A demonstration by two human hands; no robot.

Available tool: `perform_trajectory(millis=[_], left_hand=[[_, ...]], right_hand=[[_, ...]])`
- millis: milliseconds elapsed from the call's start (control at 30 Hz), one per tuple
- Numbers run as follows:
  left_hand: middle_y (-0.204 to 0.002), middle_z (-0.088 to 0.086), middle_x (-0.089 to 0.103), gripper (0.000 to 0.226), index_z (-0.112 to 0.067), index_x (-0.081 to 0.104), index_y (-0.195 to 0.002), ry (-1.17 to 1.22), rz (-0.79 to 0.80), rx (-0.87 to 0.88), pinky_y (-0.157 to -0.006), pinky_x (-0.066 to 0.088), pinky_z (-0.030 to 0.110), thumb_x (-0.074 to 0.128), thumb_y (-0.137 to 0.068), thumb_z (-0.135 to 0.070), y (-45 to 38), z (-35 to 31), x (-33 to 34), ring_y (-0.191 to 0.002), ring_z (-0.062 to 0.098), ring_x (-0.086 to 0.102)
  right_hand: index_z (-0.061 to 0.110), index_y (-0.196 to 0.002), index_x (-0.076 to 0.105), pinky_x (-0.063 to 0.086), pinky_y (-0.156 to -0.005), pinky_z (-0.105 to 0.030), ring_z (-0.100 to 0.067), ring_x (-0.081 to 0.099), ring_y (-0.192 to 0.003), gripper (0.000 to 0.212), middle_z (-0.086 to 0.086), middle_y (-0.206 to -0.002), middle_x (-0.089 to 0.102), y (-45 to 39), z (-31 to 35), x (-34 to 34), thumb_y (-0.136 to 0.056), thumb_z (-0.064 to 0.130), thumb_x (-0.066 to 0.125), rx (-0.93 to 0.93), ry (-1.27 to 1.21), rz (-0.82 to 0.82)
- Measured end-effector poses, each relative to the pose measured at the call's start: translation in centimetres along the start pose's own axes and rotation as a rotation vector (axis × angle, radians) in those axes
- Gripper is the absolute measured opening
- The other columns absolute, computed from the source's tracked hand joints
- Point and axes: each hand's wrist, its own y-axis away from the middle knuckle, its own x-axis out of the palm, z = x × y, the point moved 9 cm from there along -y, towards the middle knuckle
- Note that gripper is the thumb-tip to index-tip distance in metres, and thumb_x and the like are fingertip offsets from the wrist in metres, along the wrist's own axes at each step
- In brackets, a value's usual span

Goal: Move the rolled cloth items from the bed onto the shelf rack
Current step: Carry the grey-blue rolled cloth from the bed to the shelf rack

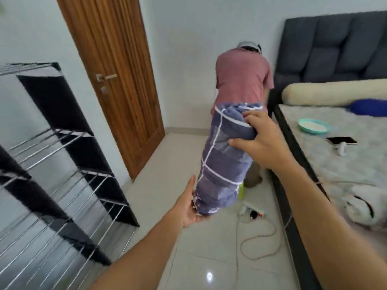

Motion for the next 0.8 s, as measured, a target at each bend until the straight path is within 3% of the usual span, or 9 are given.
perform_trajectory(millis=[67, 133, 233, 300, 467, 600, 667, 733, 800], left_hand=[[-0.111, 0.018, 0.071, 0.073, -0.017, 0.061, -0.129, 0.078, -0.024, 0.057, -0.081, 0.053, 0.042, 0.038, -0.085, -0.072, 0.0, -1.0, -4.7, -0.064, 0.024, 0.068], [-0.099, 0.018, 0.069, 0.078, -0.015, 0.059, -0.132, 0.156, -0.050, 0.096, -0.071, 0.052, 0.036, 0.044, -0.082, -0.072, 0.0, -1.8, -8.5, -0.059, 0.022, 0.058], [-0.148, 0.030, 0.033, 0.090, -0.009, 0.048, -0.140, 0.265, -0.138, 0.131, -0.063, 0.053, 0.035, 0.049, -0.079, -0.075, -0.4, -3.4, -13.8, -0.058, 0.024, 0.059], [-0.154, 0.024, 0.016, 0.097, -0.009, 0.044, -0.143, 0.342, -0.210, 0.163, -0.062, 0.052, 0.036, 0.054, -0.074, -0.077, -1.5, -4.6, -17.4, -0.053, 0.025, 0.062], [-0.145, 0.019, 0.048, 0.084, -0.018, 0.059, -0.131, 0.469, -0.369, 0.153, -0.073, 0.056, 0.046, 0.061, -0.069, -0.075, -2.5, -8.1, -23.8, -0.083, 0.033, 0.070], [-0.136, 0.019, 0.057, 0.083, -0.017, 0.057, -0.133, 0.540, -0.497, 0.266, -0.062, 0.055, 0.035, 0.056, -0.073, -0.074, -3.1, -13.0, -28.5, -0.069, 0.024, 0.066], [-0.107, 0.021, 0.071, 0.092, -0.012, 0.051, -0.139, 0.593, -0.528, 0.265, -0.060, 0.054, 0.033, 0.053, -0.074, -0.076, -3.0, -14.5, -30.4, -0.061, 0.025, 0.066], [-0.092, 0.009, 0.075, 0.079, -0.017, 0.064, -0.124, 0.637, -0.572, 0.299, -0.075, 0.058, 0.041, 0.047, -0.076, -0.077, -2.8, -15.8, -33.1, -0.078, 0.027, 0.071], [-0.103, 0.007, 0.074, 0.069, -0.023, 0.068, -0.113, 0.664, -0.623, 0.322, -0.094, 0.053, 0.050, 0.049, -0.075, -0.077, -2.3, -17.2, -35.8, -0.101, 0.030, 0.068]], right_hand=[[0.000, -0.090, 0.065, 0.035, -0.088, -0.023, -0.030, 0.056, -0.107, 0.038, -0.016, -0.108, 0.060, -2.0, 3.0, 5.0, -0.063, 0.020, 0.083, -0.082, -0.035, 0.090], [0.000, -0.095, 0.065, 0.033, -0.087, -0.021, -0.031, 0.055, -0.108, 0.039, -0.016, -0.113, 0.058, -3.9, 5.5, 9.5, -0.066, 0.018, 0.083, -0.156, -0.075, 0.160], [0.002, -0.099, 0.065, 0.029, -0.085, -0.014, -0.029, 0.054, -0.108, 0.039, -0.015, -0.117, 0.057, -7.4, 8.7, 16.3, -0.068, 0.018, 0.082, -0.248, -0.146, 0.259], [0.006, -0.101, 0.065, 0.030, -0.086, -0.014, -0.025, 0.054, -0.108, 0.040, -0.011, -0.118, 0.056, -9.6, 10.4, 20.4, -0.068, 0.023, 0.080, -0.311, -0.170, 0.327], [0.009, -0.108, 0.065, 0.031, -0.090, -0.014, -0.017, 0.050, -0.108, 0.044, -0.006, -0.119, 0.056, -15.6, 13.2, 29.2, -0.070, 0.026, 0.077, -0.446, -0.262, 0.448], [0.014, -0.117, 0.062, 0.034, -0.096, -0.017, -0.014, 0.048, -0.113, 0.045, -0.003, -0.127, 0.052, -21.3, 17.2, 35.3, -0.076, 0.028, 0.074, -0.553, -0.334, 0.507], [0.016, -0.123, 0.058, 0.029, -0.092, -0.009, -0.007, 0.044, -0.112, 0.047, 0.000, -0.133, 0.049, -23.3, 20.1, 38.1, -0.080, 0.030, 0.072, -0.609, -0.366, 0.514], [0.018, -0.125, 0.056, 0.030, -0.091, -0.007, -0.008, 0.044, -0.112, 0.048, 0.001, -0.135, 0.046, -24.7, 23.2, 41.1, -0.082, 0.031, 0.070, -0.663, -0.403, 0.547], [0.017, -0.125, 0.056, 0.036, -0.095, -0.017, -0.016, 0.046, -0.117, 0.048, -0.002, -0.136, 0.045, -26.3, 26.2, 44.3, -0.082, 0.032, 0.068, -0.702, -0.404, 0.569]])
